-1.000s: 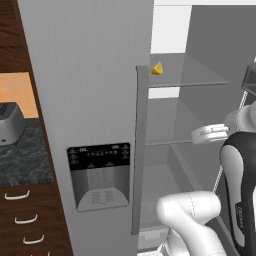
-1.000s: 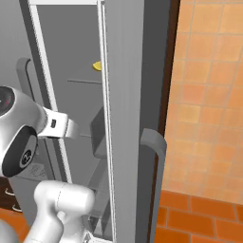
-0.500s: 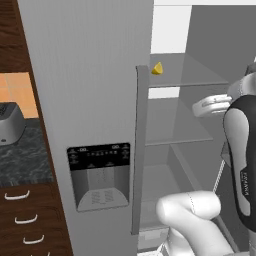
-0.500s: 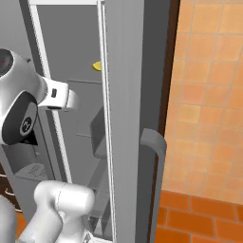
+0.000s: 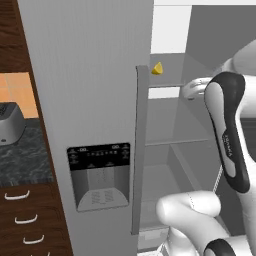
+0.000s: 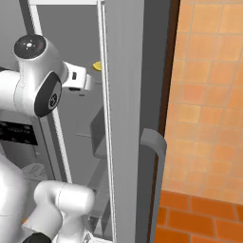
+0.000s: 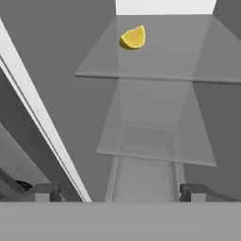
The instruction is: Place one lemon wedge and one chicken drumstick in each tupperware on the nearby counter, to pack two identical lunches.
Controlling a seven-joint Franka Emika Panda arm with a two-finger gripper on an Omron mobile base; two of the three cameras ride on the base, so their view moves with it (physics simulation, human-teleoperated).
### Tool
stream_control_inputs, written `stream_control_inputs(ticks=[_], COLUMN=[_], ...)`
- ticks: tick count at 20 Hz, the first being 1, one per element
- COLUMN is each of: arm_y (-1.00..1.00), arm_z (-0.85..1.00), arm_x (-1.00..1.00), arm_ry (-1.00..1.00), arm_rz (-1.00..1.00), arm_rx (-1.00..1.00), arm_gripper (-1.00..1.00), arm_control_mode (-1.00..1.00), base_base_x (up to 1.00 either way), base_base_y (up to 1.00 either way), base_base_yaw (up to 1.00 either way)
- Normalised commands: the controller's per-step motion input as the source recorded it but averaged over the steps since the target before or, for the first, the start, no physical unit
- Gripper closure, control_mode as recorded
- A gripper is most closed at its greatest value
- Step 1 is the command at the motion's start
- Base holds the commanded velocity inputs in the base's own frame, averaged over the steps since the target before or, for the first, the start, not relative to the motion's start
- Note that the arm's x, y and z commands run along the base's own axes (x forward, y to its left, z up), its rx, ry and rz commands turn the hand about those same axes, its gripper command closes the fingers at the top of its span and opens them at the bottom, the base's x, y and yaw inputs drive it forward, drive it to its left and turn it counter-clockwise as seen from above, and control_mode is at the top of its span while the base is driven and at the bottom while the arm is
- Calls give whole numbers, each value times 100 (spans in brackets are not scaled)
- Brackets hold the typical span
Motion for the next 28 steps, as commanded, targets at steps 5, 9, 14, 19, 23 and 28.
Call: stream_control_inputs(ticks=[5, 9, 14, 19, 23, 28], arm_y=[0, -1, -3, 0, 0, 0], arm_z=[6, 10, 3, 0, 0, 0], arm_x=[93, 62, 51, 64, 69, 62], arm_ry=[-1, -3, -2, 0, 0, 0], arm_rz=[-1, 6, 21, 23, 6, 0], arm_rx=[0, 0, 0, 0, 0, 0], arm_gripper=[-100, -100, -100, -100, -100, -100], arm_control_mode=[-100, -100, -100, -100, -100, -100], base_base_x=[0, 0, 0, 0, 0, 0], base_base_y=[0, 0, 0, 0, 0, 0], base_base_yaw=[0, 0, 0, 0, 0, 0])
